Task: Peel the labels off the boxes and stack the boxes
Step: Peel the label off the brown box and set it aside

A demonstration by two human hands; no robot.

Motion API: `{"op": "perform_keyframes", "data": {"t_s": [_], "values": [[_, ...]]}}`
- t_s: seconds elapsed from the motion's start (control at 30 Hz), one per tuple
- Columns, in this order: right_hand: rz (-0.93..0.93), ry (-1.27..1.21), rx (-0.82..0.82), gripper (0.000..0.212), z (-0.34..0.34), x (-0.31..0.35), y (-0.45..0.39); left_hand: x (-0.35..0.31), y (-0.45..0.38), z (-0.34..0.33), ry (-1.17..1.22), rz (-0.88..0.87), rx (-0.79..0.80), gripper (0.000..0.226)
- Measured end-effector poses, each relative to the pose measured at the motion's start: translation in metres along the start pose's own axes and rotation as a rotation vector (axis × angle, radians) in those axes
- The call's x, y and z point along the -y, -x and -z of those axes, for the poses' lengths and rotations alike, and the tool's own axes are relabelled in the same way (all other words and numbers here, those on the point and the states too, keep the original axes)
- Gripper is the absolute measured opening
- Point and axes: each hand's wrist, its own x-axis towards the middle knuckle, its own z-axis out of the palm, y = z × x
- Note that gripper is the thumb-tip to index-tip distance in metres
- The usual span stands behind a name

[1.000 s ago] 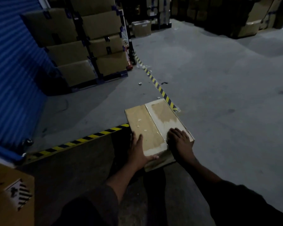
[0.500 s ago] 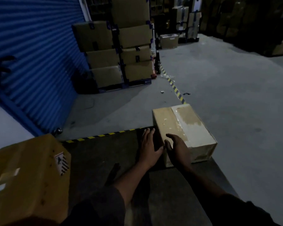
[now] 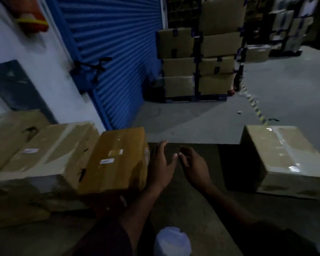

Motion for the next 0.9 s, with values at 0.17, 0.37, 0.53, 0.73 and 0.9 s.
{"op": "perform_keyframes", "data": {"t_s": [0.17, 0.37, 0.53, 0.73, 0.9], "values": [[-0.064, -0.046, 0.13, 0.043, -0.071, 0.055, 0.012, 0.065, 0.01, 0.076, -0.038, 0.146, -0.081, 0.057], [-0.188, 0.045, 0.254, 0.043, -0.134, 0.091, 0.03, 0.14, 0.01, 0.142, -0.194, 0.328, -0.135, 0.059], [-0.234, 0.162, 0.311, 0.05, -0.167, 0.101, 0.045, 0.193, 0.018, 0.163, -0.323, 0.422, -0.029, 0.071], [-0.374, -0.028, 0.3, 0.074, -0.173, 0.099, 0.05, 0.199, 0.014, 0.154, -0.382, 0.442, -0.014, 0.09], [-0.577, -0.171, 0.328, 0.08, -0.169, 0.094, 0.046, 0.197, 0.006, 0.153, -0.41, 0.48, -0.044, 0.092]]}}
